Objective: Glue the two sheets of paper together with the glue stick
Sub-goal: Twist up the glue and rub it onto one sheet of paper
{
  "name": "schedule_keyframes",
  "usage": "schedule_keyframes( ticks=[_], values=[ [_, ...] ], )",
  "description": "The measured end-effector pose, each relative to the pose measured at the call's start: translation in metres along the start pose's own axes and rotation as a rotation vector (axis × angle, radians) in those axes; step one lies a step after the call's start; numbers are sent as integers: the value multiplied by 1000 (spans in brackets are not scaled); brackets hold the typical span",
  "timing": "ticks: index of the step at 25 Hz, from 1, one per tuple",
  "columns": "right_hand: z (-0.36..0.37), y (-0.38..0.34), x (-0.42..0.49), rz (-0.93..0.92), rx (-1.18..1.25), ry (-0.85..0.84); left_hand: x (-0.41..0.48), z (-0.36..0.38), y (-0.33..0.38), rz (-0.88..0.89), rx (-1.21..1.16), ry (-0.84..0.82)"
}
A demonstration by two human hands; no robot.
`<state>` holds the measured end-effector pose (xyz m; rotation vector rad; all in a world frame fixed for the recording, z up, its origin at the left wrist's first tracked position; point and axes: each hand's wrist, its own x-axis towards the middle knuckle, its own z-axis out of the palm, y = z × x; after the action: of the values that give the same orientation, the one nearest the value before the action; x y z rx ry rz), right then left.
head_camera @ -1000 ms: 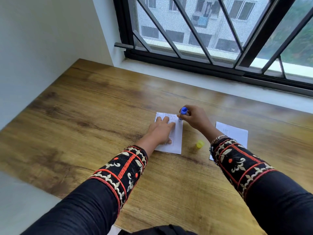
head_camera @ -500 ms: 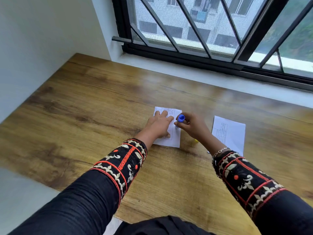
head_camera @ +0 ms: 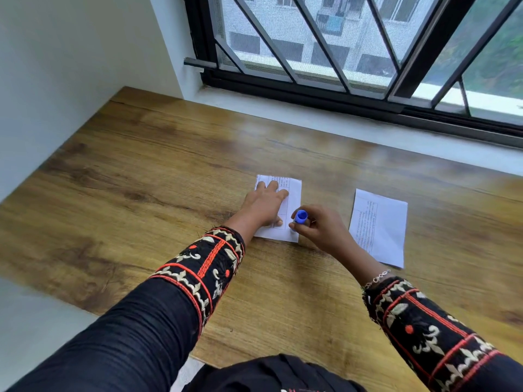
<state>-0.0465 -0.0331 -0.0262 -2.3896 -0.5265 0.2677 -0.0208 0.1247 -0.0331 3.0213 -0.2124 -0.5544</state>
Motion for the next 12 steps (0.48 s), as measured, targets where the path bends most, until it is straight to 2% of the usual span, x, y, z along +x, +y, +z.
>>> schedule_keyframes(
  ticks=[7, 12],
  values=[
    [0, -2, -15, 10, 38, -29, 0, 1, 0, 0, -3, -1],
    [-12, 3, -27, 136, 324, 78, 3, 3, -1, 7, -5, 1]
  ],
)
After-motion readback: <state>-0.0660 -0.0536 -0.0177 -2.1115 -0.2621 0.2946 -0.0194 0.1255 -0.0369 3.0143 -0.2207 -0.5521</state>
